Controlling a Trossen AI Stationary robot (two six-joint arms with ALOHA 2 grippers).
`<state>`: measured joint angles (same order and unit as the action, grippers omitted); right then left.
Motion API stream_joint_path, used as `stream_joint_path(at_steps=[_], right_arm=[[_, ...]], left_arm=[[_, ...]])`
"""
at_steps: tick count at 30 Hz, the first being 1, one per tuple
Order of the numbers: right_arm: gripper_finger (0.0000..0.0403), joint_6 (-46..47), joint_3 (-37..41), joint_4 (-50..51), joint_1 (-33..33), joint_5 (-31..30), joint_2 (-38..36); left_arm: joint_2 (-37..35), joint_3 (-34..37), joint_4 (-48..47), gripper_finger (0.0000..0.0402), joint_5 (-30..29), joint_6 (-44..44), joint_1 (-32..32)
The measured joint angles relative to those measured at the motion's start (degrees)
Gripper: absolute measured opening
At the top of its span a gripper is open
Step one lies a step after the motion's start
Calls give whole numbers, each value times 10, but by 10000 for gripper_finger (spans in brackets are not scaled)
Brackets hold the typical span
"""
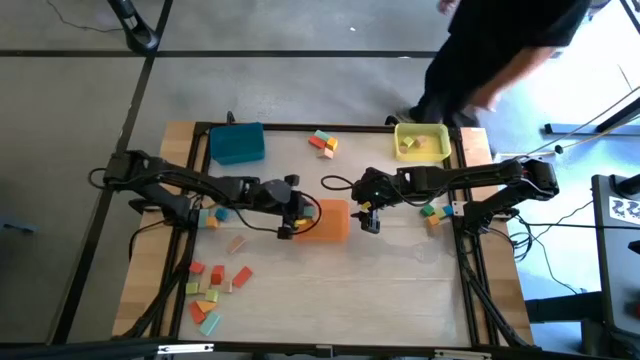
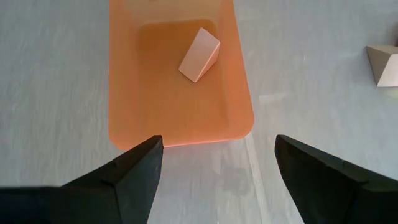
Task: Sort blocks by size
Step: Put the blue triangular block into the orange bin
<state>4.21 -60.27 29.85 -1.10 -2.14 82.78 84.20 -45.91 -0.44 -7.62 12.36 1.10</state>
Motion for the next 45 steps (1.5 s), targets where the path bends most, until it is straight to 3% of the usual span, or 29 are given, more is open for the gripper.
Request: stream_joint_path(at_steps=[14,27,36,45], right_arm=[[308,-4,0,-3,0,-1,0],[308,-4,0,-3,0,-1,0],[308,-4,0,-8,0,-1,0],[308,-9,0,-30,0,-2,0]], left_arm=[[16,0,0,133,0,-4,0],[2,0,-16,230,0,-27,-1],[-108,-12,-140,228,-18,-50,-1],[-219,-12,-353,228,-62,-157,-19]])
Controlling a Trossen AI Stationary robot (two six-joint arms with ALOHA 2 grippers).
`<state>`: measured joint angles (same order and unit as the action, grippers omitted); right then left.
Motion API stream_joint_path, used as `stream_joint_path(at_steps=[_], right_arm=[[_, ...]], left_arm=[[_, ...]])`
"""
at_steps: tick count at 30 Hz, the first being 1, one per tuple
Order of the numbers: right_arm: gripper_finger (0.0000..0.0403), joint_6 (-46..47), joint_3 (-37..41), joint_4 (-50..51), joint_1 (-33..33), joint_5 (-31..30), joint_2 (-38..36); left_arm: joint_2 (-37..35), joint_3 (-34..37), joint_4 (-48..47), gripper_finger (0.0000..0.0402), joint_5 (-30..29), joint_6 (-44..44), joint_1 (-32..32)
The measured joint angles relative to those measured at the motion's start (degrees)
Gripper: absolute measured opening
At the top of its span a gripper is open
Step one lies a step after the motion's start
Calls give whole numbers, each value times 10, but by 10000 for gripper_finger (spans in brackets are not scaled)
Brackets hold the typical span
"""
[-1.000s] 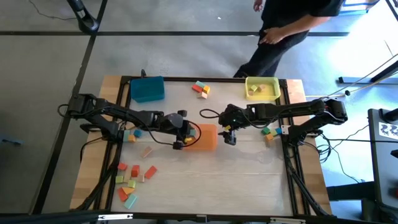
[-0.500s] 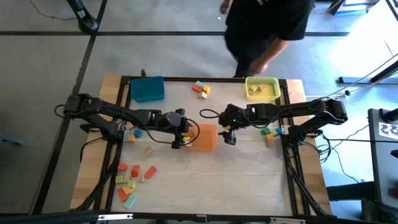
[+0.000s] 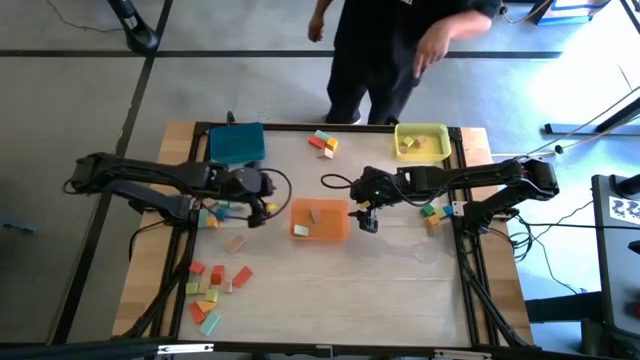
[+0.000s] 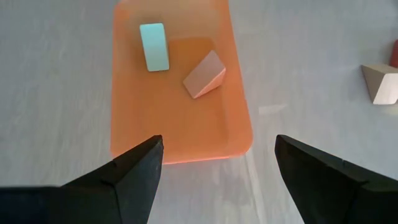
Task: Sort blocks by size
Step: Put the blue triangular block into the orange bin
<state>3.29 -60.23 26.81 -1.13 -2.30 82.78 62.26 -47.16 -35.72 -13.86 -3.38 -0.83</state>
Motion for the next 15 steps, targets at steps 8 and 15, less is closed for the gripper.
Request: stream_joint_path(at_steps=[8,15], right_arm=[[308,-3,0,-2,0,-18,0],[308,-3,0,-2,0,-18,0]], left_arm=[[2,3,-200,227,-4,-52,-49],[50,42,-203,227,19,-4,-83]])
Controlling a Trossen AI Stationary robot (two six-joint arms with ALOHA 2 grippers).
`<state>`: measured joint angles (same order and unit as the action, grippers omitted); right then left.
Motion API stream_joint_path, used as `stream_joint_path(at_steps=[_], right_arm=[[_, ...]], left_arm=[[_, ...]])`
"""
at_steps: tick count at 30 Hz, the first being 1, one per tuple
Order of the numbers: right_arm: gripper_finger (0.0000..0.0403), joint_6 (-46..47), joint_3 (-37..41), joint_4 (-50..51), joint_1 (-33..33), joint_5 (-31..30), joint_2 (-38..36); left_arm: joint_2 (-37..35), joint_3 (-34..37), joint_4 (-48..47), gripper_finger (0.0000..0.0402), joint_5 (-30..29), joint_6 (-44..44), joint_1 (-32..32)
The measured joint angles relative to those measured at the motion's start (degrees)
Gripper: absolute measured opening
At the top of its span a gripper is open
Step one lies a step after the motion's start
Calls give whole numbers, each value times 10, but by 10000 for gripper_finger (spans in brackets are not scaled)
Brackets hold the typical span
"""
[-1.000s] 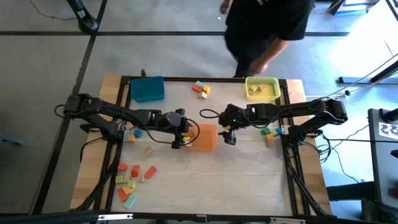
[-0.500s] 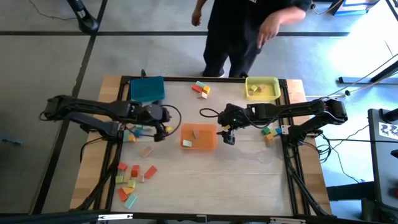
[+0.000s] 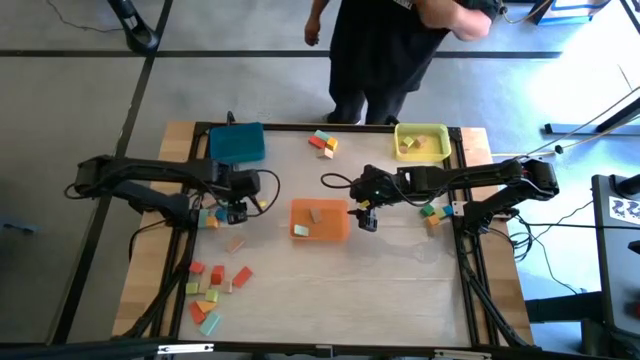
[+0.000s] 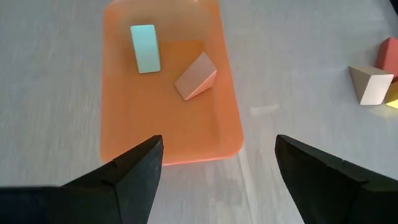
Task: Sort blocks by size
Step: Put the blue triangular block into the orange bin
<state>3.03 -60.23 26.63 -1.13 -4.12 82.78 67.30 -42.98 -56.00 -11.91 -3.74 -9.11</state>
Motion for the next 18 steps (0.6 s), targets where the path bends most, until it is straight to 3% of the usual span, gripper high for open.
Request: stream_joint_path(at_steps=[5,18], right_arm=[[308,0,0,0,0,0,0],[308,-2,0,0,0,0,0]], left_arm=[[53,-2,6,227,29,15,-5],[174,-2,4,227,21,13,-24]])
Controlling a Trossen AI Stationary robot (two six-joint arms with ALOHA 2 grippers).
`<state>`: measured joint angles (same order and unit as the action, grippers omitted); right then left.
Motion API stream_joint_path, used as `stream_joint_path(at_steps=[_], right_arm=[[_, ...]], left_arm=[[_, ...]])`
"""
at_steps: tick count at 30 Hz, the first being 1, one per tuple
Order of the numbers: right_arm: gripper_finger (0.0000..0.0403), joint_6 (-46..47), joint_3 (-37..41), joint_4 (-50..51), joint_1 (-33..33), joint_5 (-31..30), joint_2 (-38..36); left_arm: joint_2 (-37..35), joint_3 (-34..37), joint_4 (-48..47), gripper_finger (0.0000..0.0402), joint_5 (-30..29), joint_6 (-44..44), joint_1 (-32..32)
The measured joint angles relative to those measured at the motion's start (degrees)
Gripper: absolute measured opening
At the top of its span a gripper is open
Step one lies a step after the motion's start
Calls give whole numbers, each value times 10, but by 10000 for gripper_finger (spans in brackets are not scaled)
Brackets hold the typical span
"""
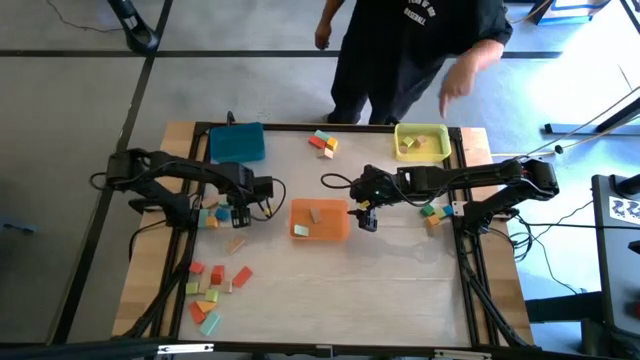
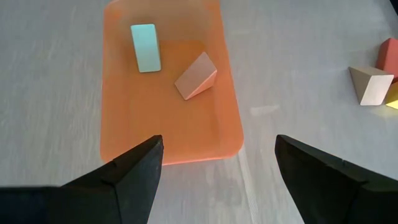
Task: Sort blocks by size
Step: Put the blue triangular block into the orange bin
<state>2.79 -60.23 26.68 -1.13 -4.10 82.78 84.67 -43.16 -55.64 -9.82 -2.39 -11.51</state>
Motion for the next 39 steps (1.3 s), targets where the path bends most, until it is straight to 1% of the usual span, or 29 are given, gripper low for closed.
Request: stream_joint_path(at_steps=[8,11,14,24,28,32,39], right_arm=[[308,0,0,0,0,0,0],[308,0,0,0,0,0,0],[308,0,0,0,0,0,0],[308,-1,0,0,0,0,0],[308,-1,0,0,0,0,0],[308,-1,0,0,0,0,0],[308,-1,0,0,0,0,0]], left_arm=[[51,-3,-2,226,5,1,-22],[61,-3,-2,213,12,3,-26],[63,-3,-2,186,15,3,-26],[64,-1,-2,71,23,3,-25],[64,-1,-3,39,24,9,-25],[65,-9,-11,30,26,19,-25],[67,-38,-1,38,13,39,-26]])
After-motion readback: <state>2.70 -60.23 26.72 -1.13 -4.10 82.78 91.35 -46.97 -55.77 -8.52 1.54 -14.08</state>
